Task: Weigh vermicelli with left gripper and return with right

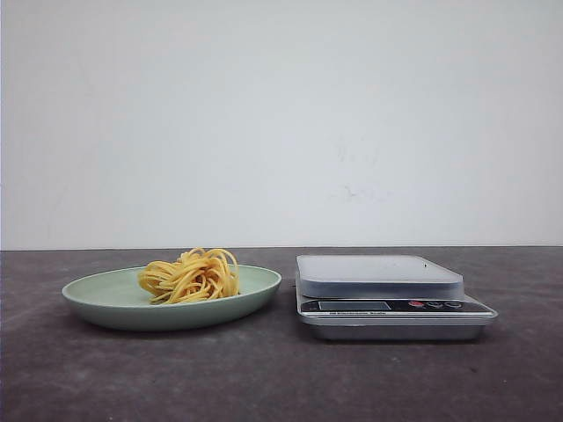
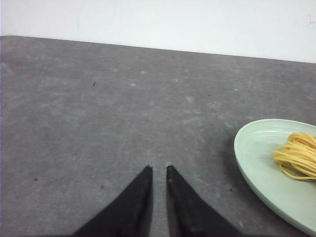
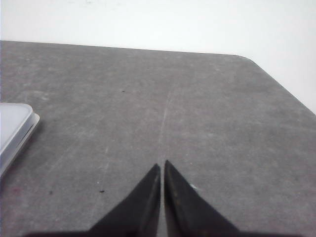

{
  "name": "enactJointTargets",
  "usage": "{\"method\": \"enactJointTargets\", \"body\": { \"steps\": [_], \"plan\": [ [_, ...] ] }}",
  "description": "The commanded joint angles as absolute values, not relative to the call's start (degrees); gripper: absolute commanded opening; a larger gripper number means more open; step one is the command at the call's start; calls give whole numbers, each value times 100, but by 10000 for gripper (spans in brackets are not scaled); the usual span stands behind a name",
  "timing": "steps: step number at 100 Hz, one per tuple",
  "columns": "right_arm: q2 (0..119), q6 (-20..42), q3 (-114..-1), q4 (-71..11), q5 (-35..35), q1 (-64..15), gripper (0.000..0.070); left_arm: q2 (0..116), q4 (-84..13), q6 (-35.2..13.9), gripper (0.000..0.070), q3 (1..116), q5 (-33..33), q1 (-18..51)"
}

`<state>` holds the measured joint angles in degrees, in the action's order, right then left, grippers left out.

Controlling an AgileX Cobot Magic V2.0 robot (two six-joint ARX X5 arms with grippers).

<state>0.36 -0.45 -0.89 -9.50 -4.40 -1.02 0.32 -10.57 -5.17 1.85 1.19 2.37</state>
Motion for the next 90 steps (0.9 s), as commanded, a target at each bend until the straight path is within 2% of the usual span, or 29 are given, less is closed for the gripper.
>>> {"method": "enactJointTargets", "body": {
  "steps": [1, 44, 69, 76, 90],
  "plan": [
    [23, -43, -71, -904, -447, -97, 5, 25, -1090, -523, 11, 80, 104, 226],
    [23, -32, -71, -893, -436, -99, 5, 25, -1090, -523, 11, 80, 104, 226],
    [23, 727, -75, -725, -121, -99, 5, 25, -1061, -596, 11, 80, 97, 226],
    [23, 1094, -75, -628, 43, -99, 4, 25, -1039, -950, 10, 80, 73, 226],
    [25, 2062, -447, -646, 423, -99, 3, 36, -508, -2359, 12, 287, -395, 231]
  ]
}}
